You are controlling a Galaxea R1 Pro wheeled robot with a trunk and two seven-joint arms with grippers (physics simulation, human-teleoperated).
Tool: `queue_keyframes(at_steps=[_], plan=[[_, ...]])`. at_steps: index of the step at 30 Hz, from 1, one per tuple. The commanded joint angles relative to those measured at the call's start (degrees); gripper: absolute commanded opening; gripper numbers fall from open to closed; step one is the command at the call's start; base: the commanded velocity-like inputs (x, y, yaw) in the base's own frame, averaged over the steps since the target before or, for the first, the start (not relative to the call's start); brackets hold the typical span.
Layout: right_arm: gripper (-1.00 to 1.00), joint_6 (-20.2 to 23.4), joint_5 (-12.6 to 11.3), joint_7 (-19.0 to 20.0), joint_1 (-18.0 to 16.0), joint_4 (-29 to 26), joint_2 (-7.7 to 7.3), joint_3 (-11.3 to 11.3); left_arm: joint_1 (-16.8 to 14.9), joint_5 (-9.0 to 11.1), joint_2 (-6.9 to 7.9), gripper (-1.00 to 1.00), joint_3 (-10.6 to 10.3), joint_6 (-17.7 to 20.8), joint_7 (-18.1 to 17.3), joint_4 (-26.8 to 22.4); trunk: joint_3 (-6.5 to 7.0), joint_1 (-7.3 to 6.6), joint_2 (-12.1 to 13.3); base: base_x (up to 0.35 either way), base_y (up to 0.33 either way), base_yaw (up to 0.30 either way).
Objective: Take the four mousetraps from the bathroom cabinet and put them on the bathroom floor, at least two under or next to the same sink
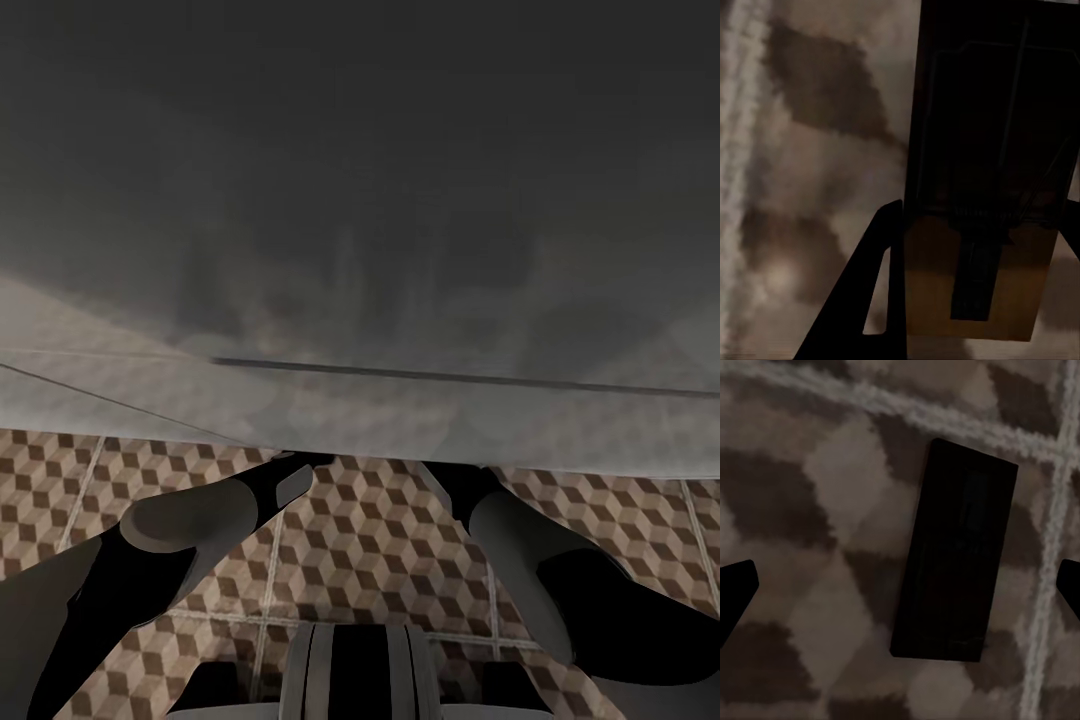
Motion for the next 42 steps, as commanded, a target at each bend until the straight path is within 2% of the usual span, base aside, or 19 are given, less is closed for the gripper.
queue_keyframes(at_steps=[1, 27, 28, 42], plan=[[1.00, 0.6, 0.0, -0.3, 0.0, -0.1, -0.03, 0.5, -0.1, 0.3, 0.01, -1.00, -0.5, -0.3, 0.6, -0.2, -0.10, 0.52, 0.0, 0.000, 0.000, 0.000], [1.00, 0.6, -0.1, -0.3, 0.0, -0.1, 0.06, 0.5, -0.1, 0.4, 0.07, -1.00, -0.4, -0.4, 0.6, 0.1, -1.27, 0.52, 0.0, 0.000, 0.000, 0.000], [1.00, 0.6, -0.1, -0.3, 0.0, -0.1, 0.06, 0.5, -0.1, 0.4, 0.07, 1.00, -0.4, -0.4, 0.6, 0.2, -1.32, 0.52, 0.0, 0.000, 0.000, 0.000], [1.00, 0.6, -0.1, -0.3, 0.0, -0.1, 0.06, 0.5, -0.1, 0.4, 0.06, 1.00, -0.4, -0.4, 0.6, 0.2, -1.95, 0.52, 0.0, 0.000, 0.000, 0.000]])
